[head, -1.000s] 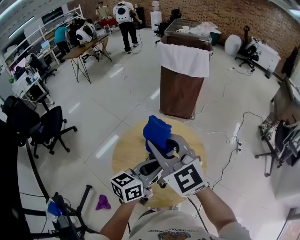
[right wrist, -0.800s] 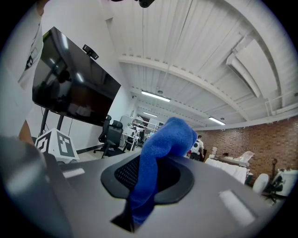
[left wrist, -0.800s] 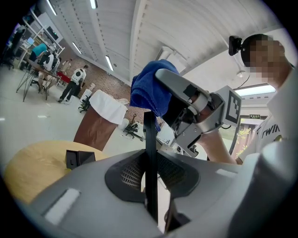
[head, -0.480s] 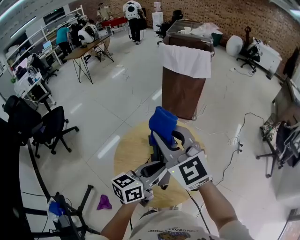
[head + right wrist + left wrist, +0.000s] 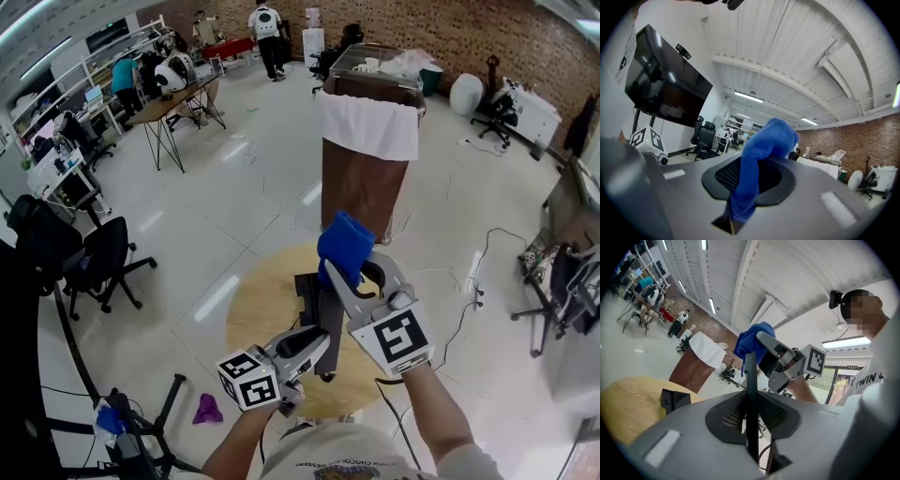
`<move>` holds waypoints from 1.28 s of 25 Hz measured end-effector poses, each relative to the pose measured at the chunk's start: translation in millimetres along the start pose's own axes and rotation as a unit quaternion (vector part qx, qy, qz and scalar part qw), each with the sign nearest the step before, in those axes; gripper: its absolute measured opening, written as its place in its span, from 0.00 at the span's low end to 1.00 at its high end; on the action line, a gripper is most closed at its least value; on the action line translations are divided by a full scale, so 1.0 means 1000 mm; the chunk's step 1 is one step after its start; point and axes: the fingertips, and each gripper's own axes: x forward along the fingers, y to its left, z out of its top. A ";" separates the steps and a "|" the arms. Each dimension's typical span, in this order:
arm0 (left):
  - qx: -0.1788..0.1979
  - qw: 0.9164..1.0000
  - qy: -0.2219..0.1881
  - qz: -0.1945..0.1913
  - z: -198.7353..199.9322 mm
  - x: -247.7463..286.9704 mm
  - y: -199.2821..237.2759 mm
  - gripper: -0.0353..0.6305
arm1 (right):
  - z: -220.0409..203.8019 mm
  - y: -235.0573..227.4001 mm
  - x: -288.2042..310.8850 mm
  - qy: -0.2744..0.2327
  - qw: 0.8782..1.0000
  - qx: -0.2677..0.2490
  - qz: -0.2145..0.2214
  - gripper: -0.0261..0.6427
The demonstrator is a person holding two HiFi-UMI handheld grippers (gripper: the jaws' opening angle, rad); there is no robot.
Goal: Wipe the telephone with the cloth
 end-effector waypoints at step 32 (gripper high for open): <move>-0.082 0.990 -0.113 -0.021 0.054 -0.022 0.003 0.15 | -0.021 0.021 -0.019 0.010 0.999 0.030 0.005 0.13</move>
